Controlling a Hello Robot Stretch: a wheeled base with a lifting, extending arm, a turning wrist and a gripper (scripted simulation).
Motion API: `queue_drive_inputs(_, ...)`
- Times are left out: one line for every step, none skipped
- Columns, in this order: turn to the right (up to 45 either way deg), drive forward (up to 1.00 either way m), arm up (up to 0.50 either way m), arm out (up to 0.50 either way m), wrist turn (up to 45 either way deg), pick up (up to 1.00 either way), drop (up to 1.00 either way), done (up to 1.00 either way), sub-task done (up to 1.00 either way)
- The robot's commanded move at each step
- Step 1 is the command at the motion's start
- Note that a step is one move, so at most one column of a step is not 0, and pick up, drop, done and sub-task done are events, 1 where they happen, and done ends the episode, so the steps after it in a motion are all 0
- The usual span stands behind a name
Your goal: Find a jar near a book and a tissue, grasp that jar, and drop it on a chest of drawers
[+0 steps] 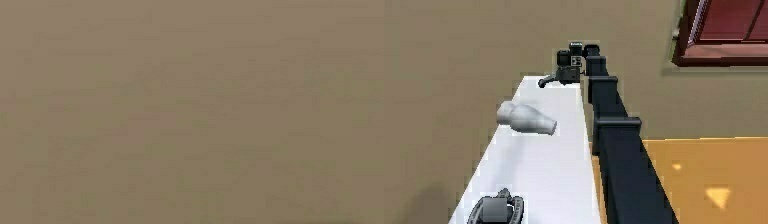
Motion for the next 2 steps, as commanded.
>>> queue_drive_inputs(0.0, 0.0, 0.0, -0.1, 0.0, 0.0, 0.0, 0.0, 0.0)
queue_drive_inputs(0.0, 0.0, 0.0, 0.0, 0.0, 0.0, 0.0, 1.0, 0.0)
